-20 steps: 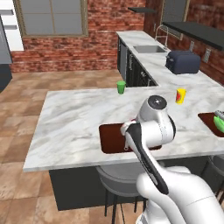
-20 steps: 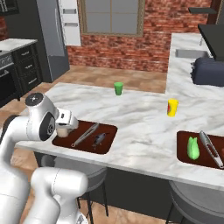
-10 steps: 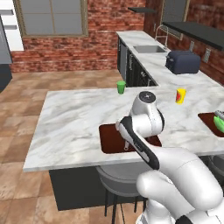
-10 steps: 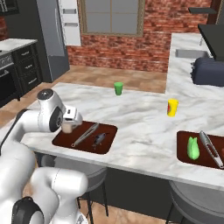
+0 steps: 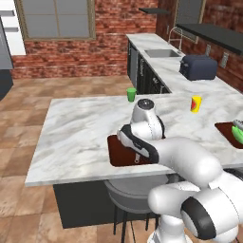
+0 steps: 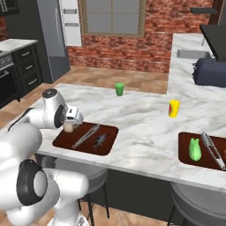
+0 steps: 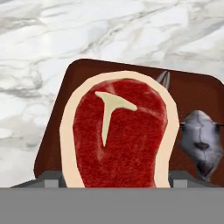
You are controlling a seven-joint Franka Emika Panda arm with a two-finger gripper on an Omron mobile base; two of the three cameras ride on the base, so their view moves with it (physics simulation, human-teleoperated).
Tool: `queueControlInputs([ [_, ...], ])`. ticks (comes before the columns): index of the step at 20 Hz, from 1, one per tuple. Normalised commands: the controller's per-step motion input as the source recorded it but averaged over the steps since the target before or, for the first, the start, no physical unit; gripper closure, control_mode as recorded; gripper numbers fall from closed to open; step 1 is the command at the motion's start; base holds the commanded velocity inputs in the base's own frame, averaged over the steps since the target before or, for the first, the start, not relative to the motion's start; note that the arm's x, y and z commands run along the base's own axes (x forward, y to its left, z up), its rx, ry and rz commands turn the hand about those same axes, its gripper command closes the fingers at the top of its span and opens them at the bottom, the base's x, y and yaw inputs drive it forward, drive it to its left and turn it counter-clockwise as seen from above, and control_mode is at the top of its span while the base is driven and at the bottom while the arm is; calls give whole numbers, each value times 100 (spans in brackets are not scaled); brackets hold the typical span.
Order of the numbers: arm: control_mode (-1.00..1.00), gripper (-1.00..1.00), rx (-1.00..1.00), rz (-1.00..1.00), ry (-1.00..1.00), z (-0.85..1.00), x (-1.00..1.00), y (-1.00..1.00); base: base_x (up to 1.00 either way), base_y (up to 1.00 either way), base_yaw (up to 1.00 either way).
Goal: Gather the sweet potato and corn from the fridge and place them on a tray on the dining counter. Then gather the fish and steak from the fridge and place them on the other tray.
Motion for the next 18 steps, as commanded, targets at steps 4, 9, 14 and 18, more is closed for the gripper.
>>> queueControlInputs([
  [4, -100, 100, 0, -2, 0, -39, 31, 13, 0, 0, 0],
  [9, -100, 100, 0, -1, 0, -41, 13, 1, 0, 0, 0],
  [14, -100, 100, 1, -2, 1, -35, 4, 0, 0, 0, 0],
  [18, -100, 100, 1, -1, 3, -35, 8, 0, 0, 0, 0],
])
